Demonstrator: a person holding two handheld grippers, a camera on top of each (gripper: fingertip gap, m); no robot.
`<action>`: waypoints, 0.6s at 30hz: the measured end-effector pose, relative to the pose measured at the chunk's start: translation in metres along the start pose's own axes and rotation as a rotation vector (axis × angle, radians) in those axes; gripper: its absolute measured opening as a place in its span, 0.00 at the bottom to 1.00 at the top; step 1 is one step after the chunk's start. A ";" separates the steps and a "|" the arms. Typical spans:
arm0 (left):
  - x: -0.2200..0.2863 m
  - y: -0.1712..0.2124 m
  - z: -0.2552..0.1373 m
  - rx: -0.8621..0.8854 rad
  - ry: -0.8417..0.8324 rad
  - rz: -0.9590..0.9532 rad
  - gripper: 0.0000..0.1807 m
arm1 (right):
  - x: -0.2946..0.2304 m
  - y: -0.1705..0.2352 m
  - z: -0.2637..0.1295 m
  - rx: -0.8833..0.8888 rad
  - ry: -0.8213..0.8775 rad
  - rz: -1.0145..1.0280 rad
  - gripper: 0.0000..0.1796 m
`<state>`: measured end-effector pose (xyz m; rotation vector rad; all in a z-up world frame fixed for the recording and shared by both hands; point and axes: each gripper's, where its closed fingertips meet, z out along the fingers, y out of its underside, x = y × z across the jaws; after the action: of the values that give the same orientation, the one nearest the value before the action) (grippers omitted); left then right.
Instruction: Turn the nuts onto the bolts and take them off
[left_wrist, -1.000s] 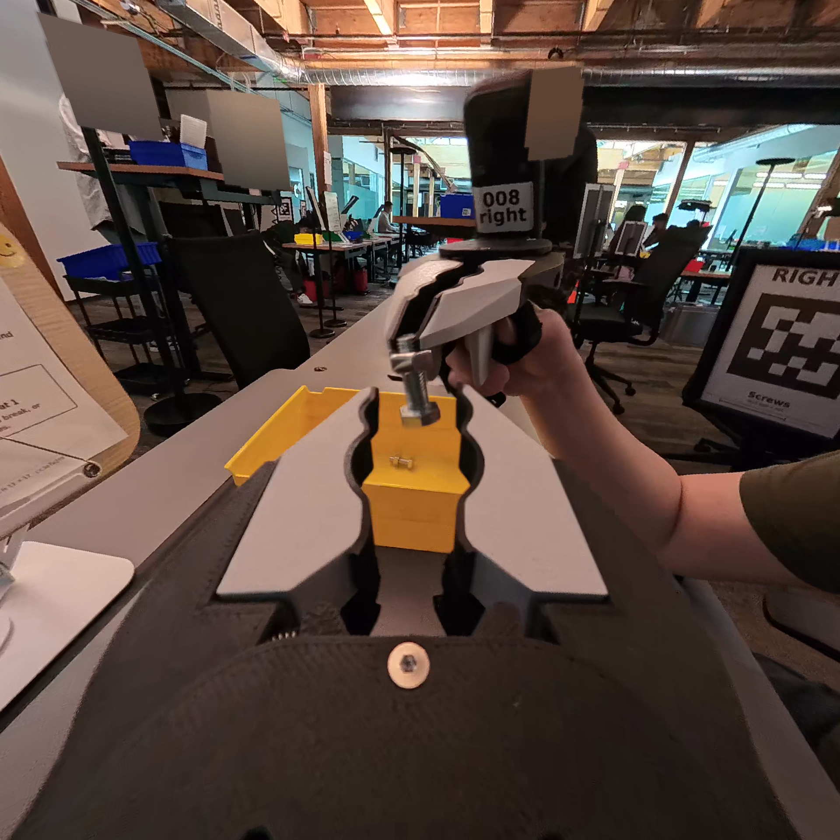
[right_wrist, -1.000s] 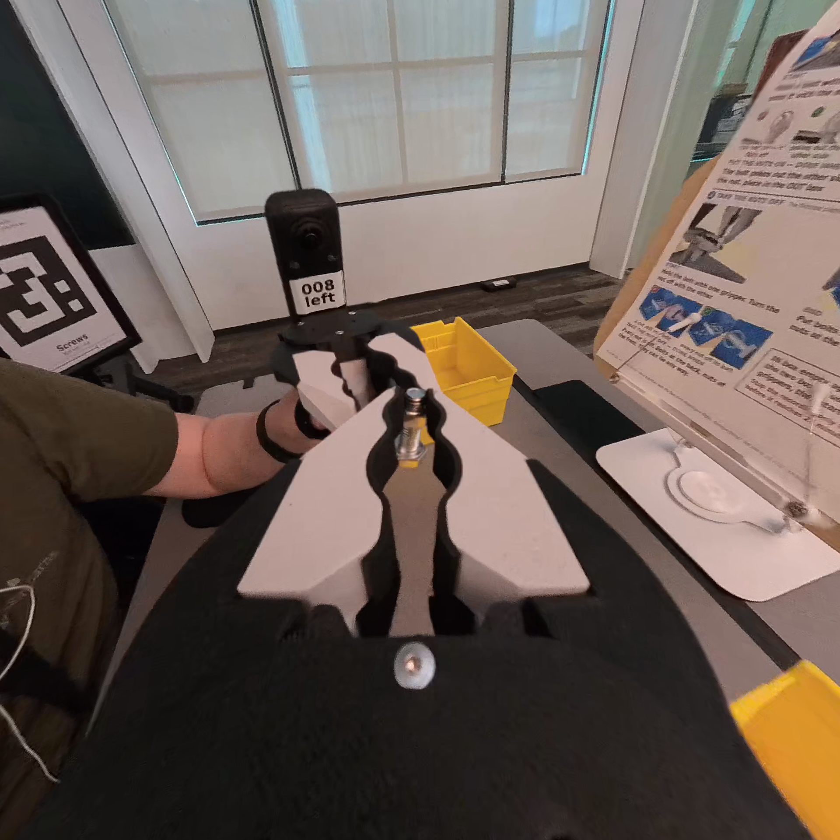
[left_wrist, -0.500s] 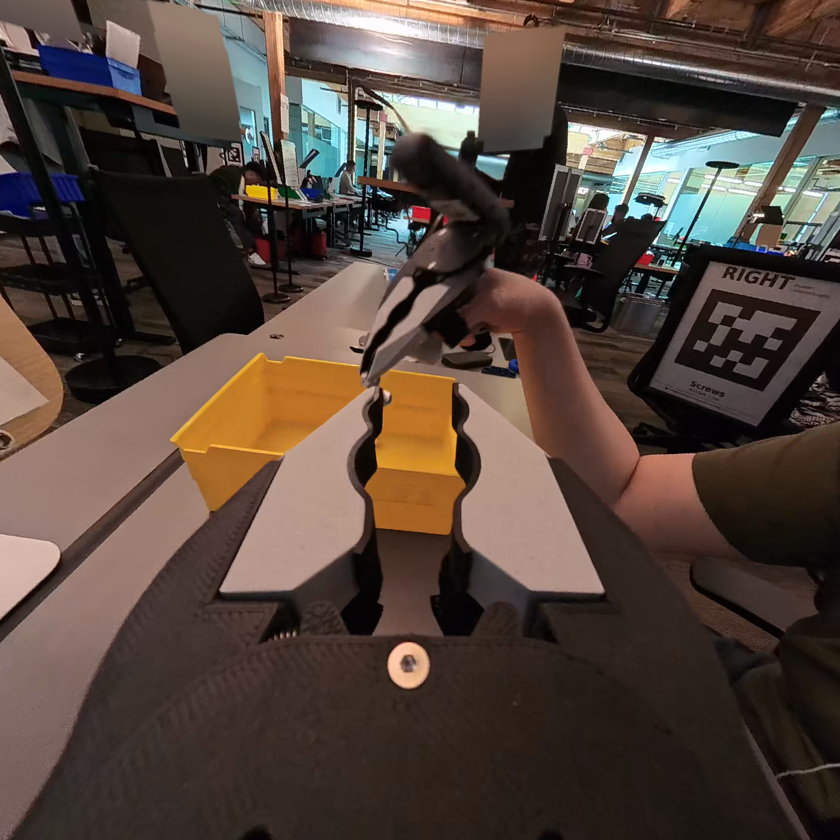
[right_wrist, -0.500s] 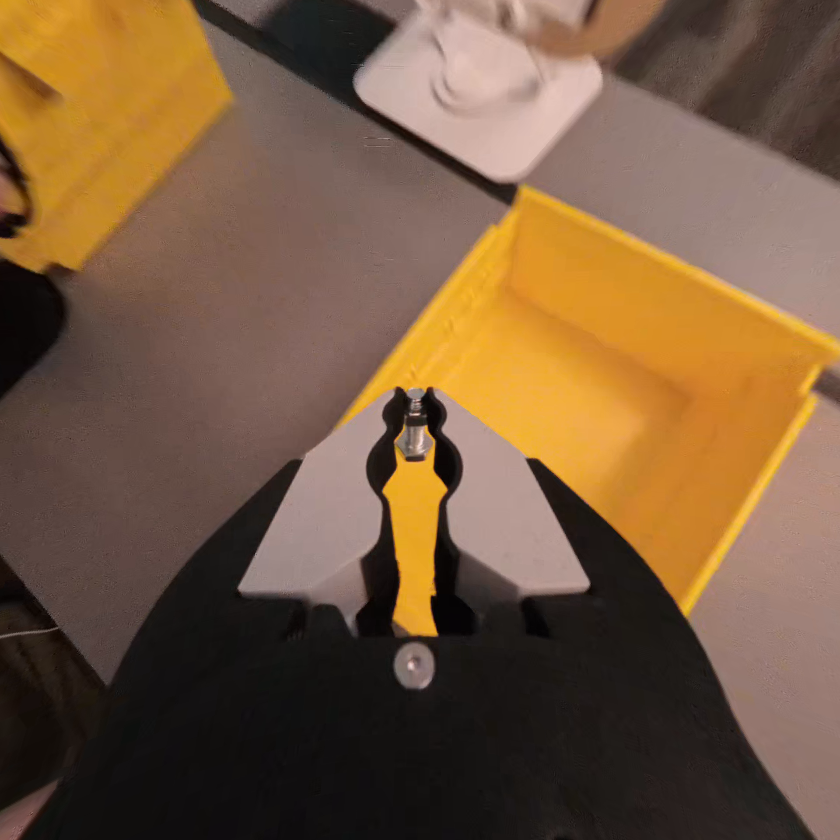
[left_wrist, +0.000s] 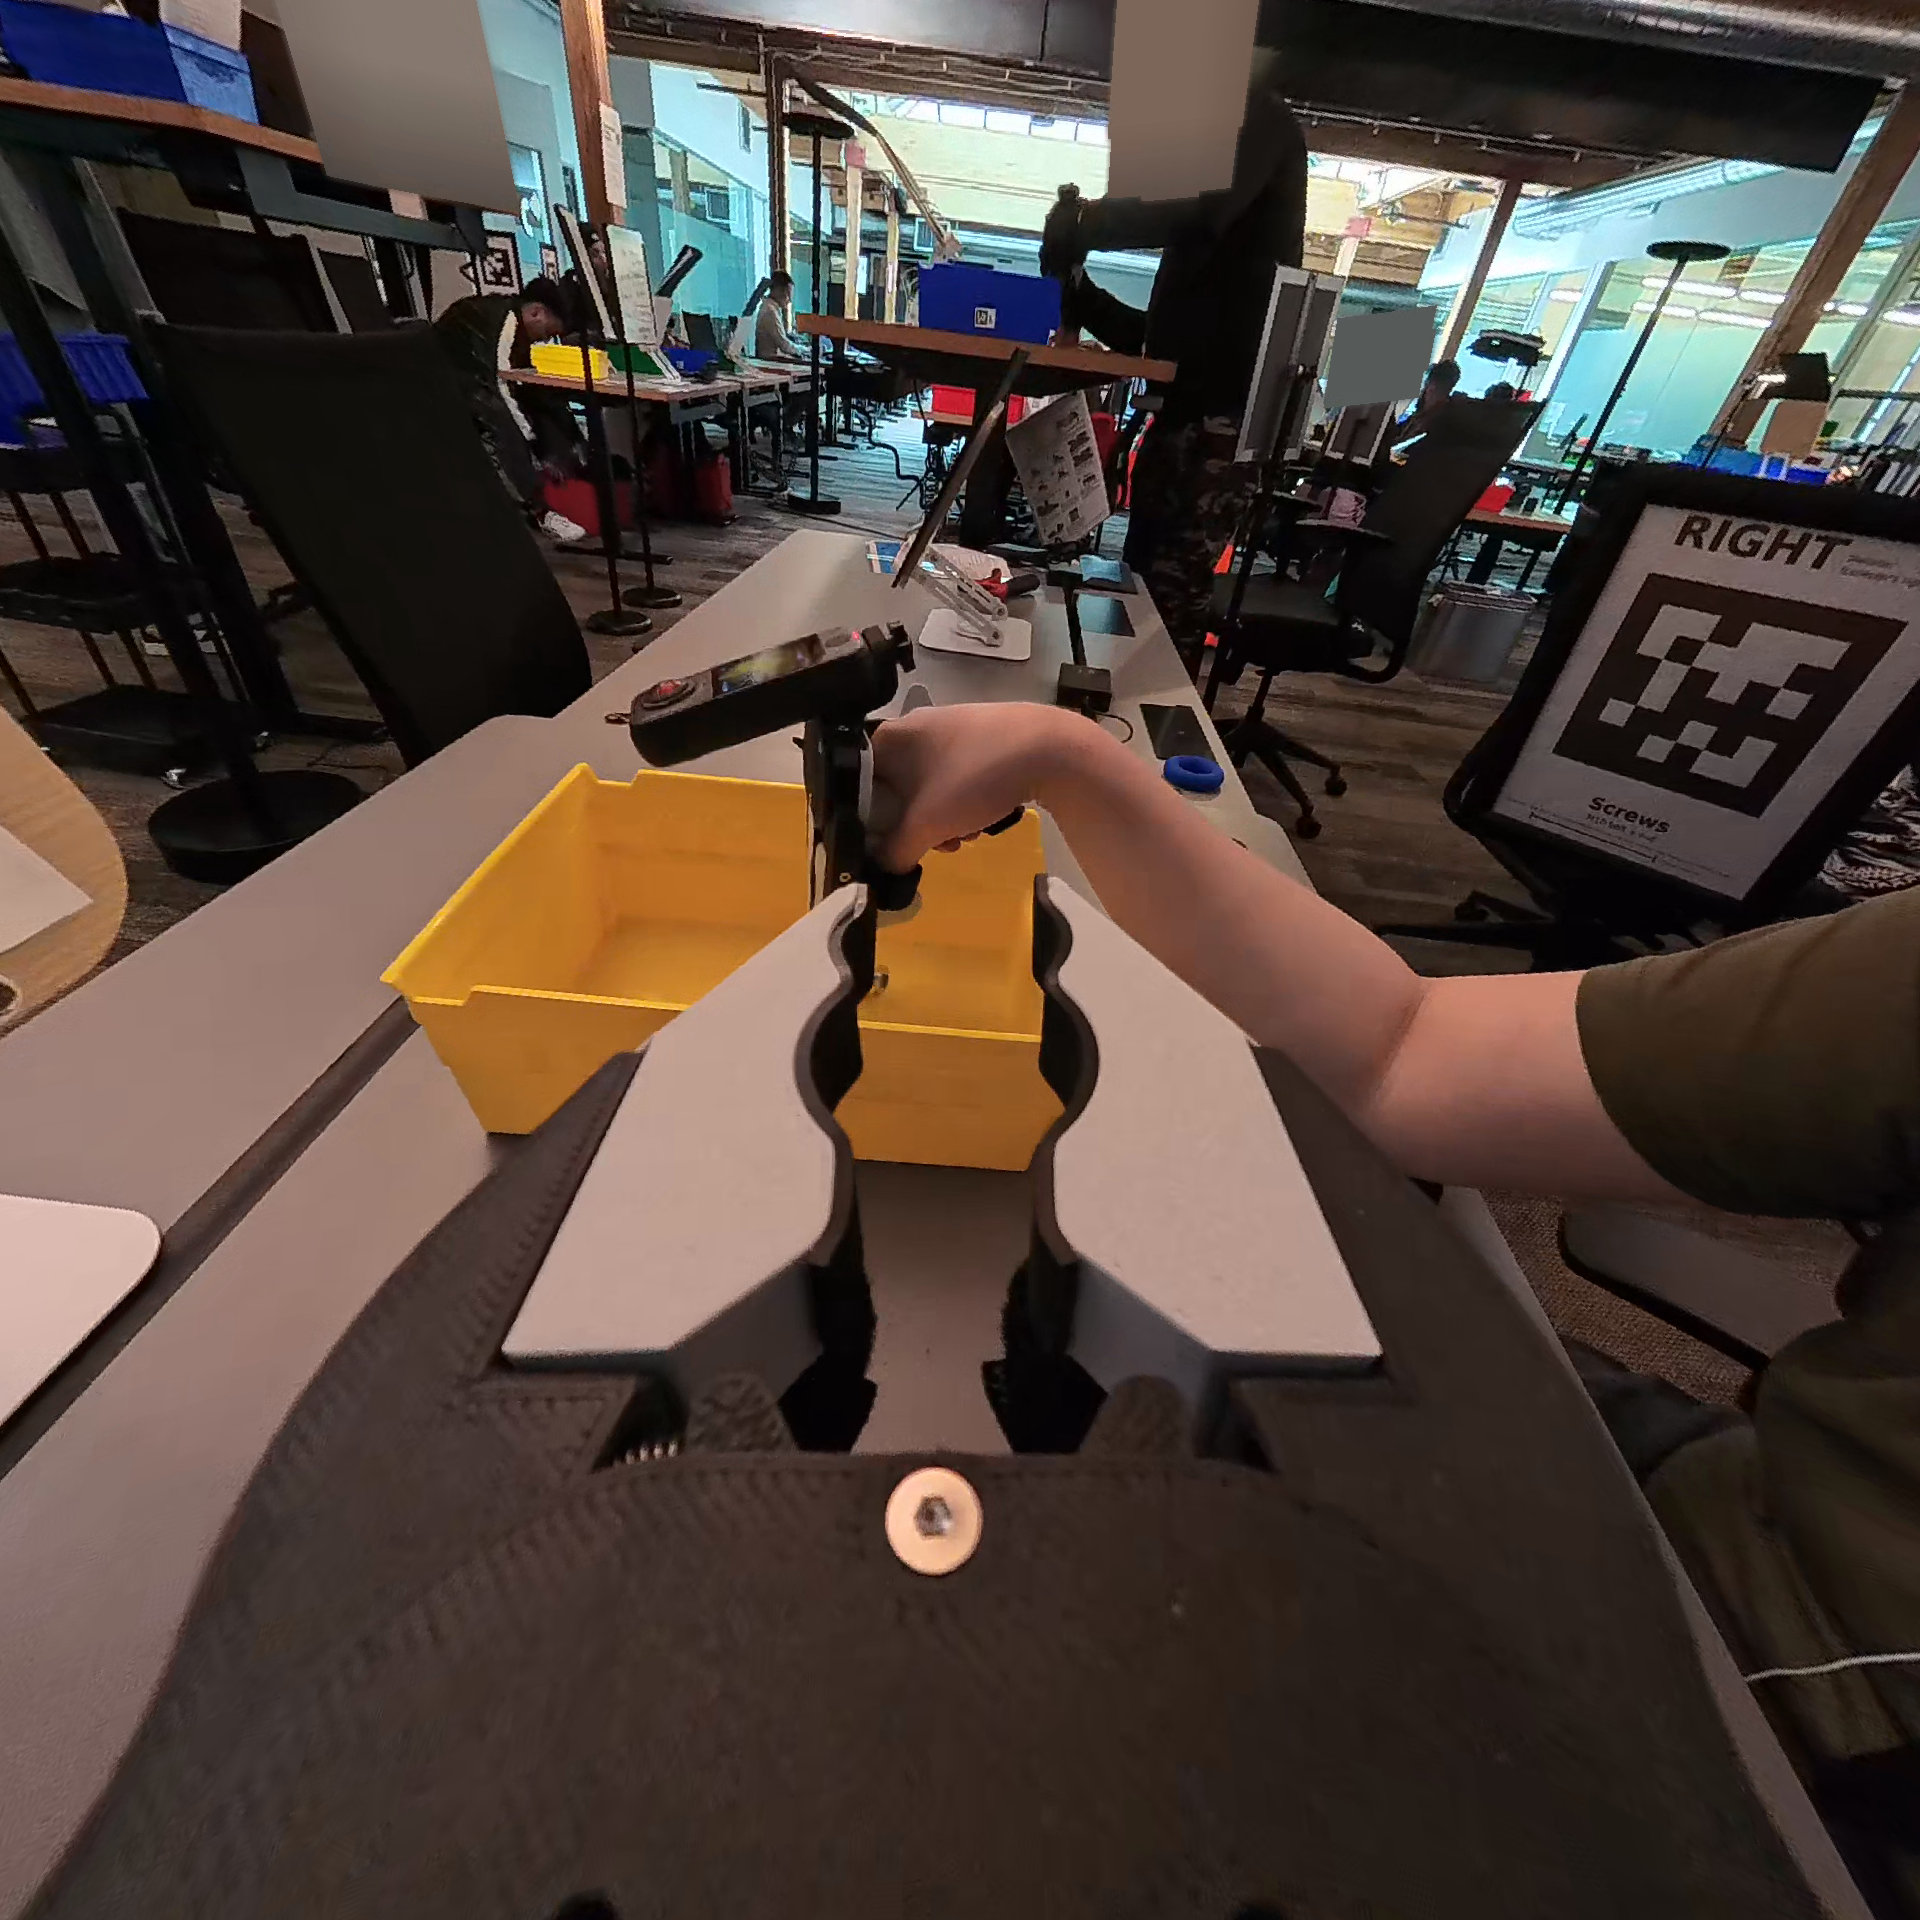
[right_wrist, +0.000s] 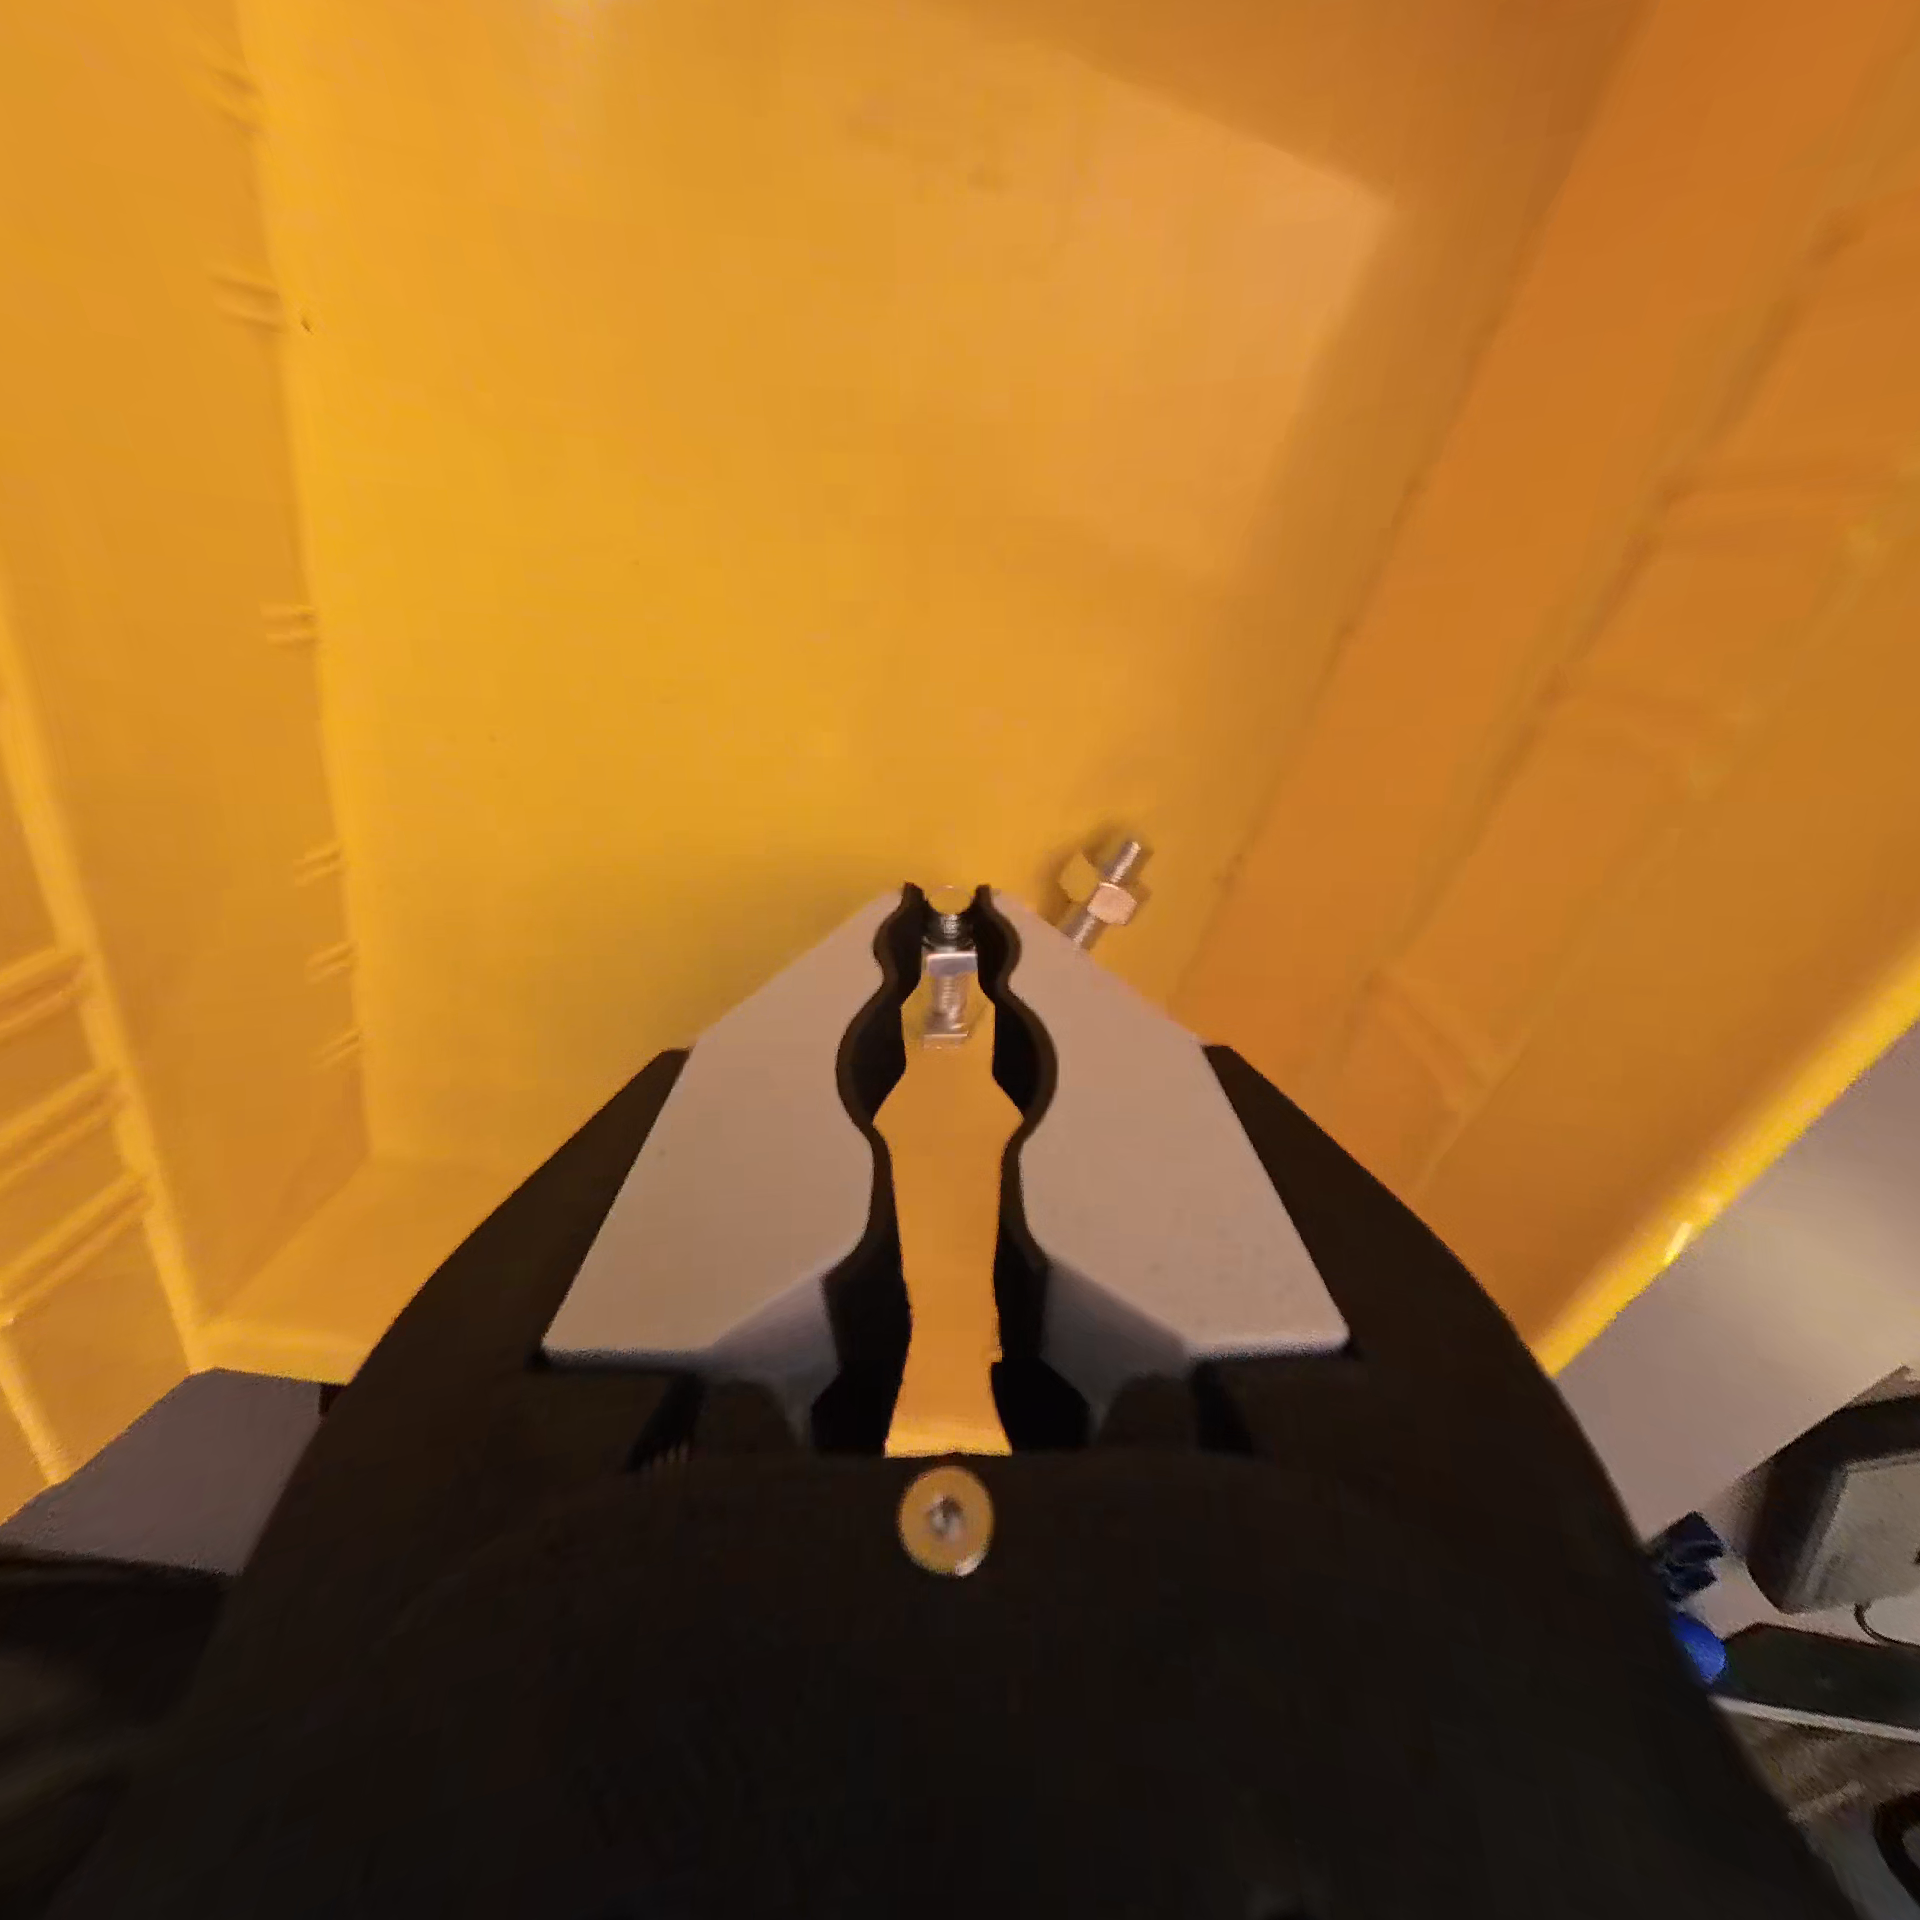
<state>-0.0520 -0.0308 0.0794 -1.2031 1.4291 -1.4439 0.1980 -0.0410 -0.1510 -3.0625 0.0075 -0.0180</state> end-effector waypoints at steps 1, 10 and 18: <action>0.000 -0.001 -0.001 0.000 -0.002 0.000 0.16 | 0.001 -0.001 -0.003 0.011 0.005 -0.006 0.05; -0.001 -0.034 -0.034 0.043 -0.095 0.098 0.18 | 0.000 -0.041 -0.107 0.500 0.099 -0.073 0.13; 0.002 -0.111 -0.144 0.237 -0.516 0.331 0.18 | -0.058 -0.054 -0.322 1.638 0.373 -0.320 0.36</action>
<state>-0.1797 0.0159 0.2000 -1.0318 1.0101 -0.9529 0.1360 -0.0122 0.1732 -1.3706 -0.3006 -0.3847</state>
